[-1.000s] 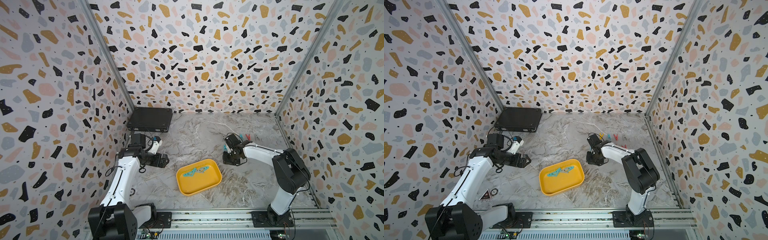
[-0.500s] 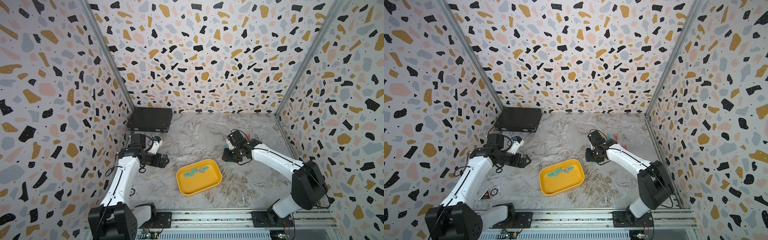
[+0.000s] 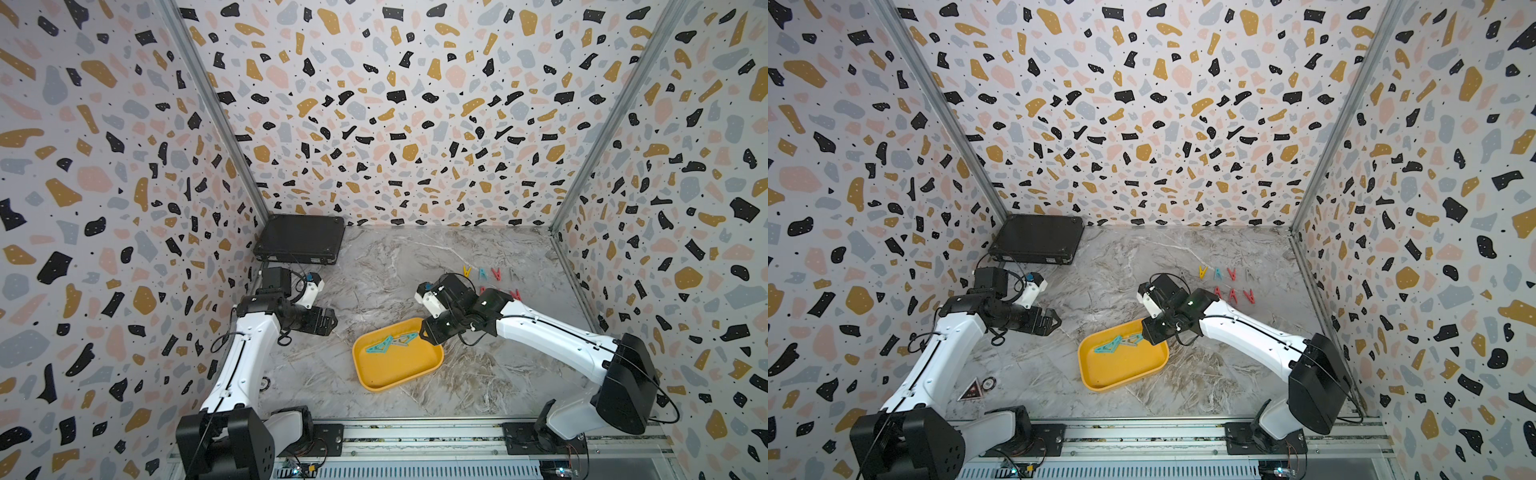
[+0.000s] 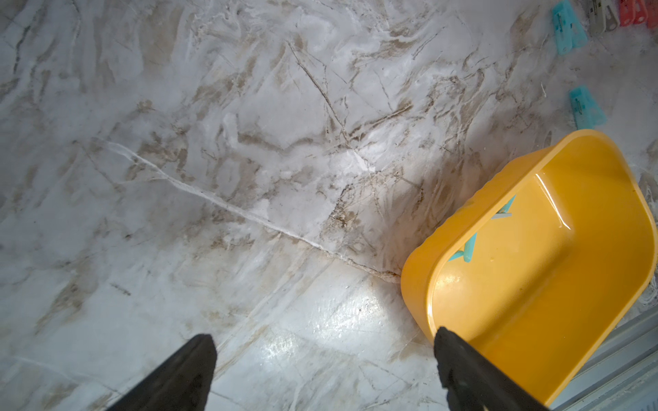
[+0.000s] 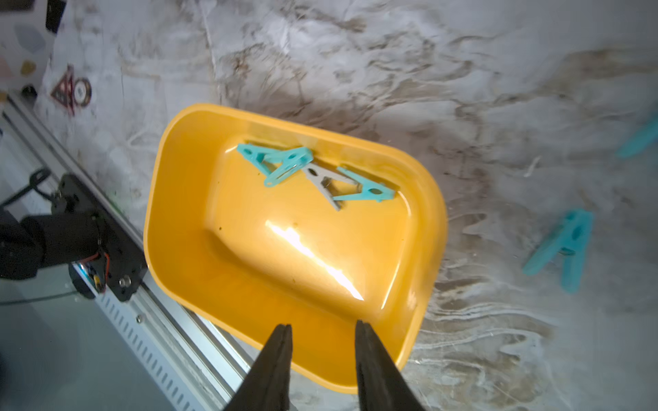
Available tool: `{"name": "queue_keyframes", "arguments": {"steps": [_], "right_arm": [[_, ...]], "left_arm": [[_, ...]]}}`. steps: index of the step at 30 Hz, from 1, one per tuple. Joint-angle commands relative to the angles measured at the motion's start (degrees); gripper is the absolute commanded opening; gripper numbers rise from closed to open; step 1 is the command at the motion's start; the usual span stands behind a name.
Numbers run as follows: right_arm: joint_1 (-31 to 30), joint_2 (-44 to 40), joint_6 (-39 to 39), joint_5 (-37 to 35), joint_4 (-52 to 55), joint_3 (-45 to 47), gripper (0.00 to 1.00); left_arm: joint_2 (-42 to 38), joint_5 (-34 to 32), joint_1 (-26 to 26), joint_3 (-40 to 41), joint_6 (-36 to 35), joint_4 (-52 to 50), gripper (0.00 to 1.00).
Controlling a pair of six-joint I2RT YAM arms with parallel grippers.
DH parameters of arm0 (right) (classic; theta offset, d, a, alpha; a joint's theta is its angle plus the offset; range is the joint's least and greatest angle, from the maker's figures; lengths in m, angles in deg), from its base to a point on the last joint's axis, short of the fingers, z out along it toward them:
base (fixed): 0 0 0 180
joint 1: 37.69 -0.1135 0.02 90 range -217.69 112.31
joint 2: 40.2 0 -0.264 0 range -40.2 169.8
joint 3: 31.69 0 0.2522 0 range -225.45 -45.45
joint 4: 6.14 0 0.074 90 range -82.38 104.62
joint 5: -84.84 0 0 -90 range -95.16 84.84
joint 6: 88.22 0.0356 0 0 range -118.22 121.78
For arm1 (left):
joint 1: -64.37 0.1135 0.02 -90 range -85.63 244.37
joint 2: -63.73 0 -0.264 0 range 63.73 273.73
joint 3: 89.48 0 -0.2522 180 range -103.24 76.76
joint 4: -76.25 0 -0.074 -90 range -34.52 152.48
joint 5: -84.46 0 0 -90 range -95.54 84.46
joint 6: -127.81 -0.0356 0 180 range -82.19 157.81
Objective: Take the clothespins out of the storage box
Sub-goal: Place the clothespin at the center of the board, then pick up the clothespin from the storage box.
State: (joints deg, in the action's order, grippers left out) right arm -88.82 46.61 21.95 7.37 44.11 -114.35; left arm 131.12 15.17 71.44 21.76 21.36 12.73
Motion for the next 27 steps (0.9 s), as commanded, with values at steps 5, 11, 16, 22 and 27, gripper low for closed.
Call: {"name": "queue_keyframes", "arguments": {"steps": [5,11,16,22,27], "right_arm": [[-4.5,7.2,-9.0,-1.7,0.9,-4.3,0.34],[-6.6,14.2,-14.0,-3.1,1.5,-8.2,0.33],[-7.1,17.6,-17.7,-3.8,1.4,-11.1,0.32],[-7.0,20.6,-21.5,-5.5,1.2,-13.2,0.29],[-7.1,23.7,-22.8,-6.8,0.9,-14.7,0.29]], "left_arm": [[-0.2,-0.6,0.7,0.5,0.3,0.9,1.0],[-0.1,-0.2,0.8,0.7,0.2,0.9,1.0],[0.1,0.0,0.9,0.7,0.1,0.8,1.0],[0.1,0.2,0.9,0.6,0.1,0.8,1.0],[0.0,0.3,1.0,0.6,0.0,0.6,1.0]]}}
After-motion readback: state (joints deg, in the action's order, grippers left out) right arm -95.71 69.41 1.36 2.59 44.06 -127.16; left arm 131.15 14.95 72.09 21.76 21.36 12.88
